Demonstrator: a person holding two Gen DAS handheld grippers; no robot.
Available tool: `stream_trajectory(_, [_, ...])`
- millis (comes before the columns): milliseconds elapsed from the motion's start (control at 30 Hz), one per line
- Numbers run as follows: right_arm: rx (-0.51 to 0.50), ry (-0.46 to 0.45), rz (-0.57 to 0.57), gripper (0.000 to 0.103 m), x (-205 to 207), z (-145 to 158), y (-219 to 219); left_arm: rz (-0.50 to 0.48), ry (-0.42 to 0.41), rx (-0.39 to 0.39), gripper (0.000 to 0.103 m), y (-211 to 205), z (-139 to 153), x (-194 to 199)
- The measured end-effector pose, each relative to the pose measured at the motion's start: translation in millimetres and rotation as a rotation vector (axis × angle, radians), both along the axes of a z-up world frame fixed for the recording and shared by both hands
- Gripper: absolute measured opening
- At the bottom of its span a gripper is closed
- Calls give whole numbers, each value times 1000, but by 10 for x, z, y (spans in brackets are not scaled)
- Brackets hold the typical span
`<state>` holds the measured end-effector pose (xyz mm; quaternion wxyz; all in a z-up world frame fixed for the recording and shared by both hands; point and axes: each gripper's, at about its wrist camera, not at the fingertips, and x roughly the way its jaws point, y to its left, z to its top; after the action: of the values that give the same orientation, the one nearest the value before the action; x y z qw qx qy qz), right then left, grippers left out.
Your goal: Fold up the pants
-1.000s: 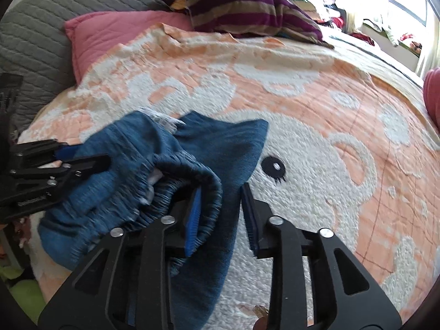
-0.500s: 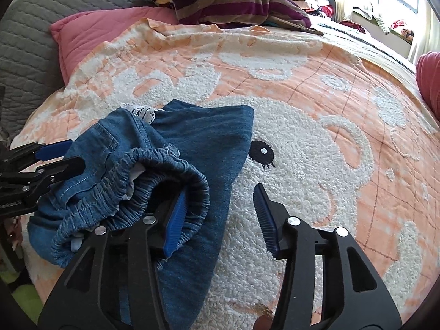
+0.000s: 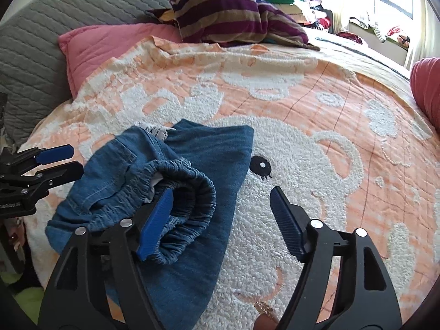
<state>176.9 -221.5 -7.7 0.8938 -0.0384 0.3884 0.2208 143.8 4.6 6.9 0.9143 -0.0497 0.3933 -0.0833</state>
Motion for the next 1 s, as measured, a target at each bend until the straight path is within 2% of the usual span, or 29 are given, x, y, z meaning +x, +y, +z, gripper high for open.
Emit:
stream_trajectory(200, [26, -41, -10, 79, -144, 138, -57, -3, -28, 2, 70, -22, 125, -105])
stream_trajectory(300, [39, -62, -15, 83, -214, 214, -91, 0, -44, 8, 88, -36, 191, -170])
stream_trajectory(600, [54, -124, -25, 91, -389, 430, -169, 4, -86, 13, 88, -37, 366, -309])
stream_trajectory(633, [54, -130, -27, 91, -404, 450, -177, 7, -89, 14, 88, -35, 382, -322])
stream_trajectory(700, [56, -137, -29, 92, -415, 476, -185, 11, -91, 16, 98, -30, 400, -336])
stream_trajectory(1000, [51, -170, -39, 94, -440, 602, -195, 26, -99, 20, 98, 20, 467, -391])
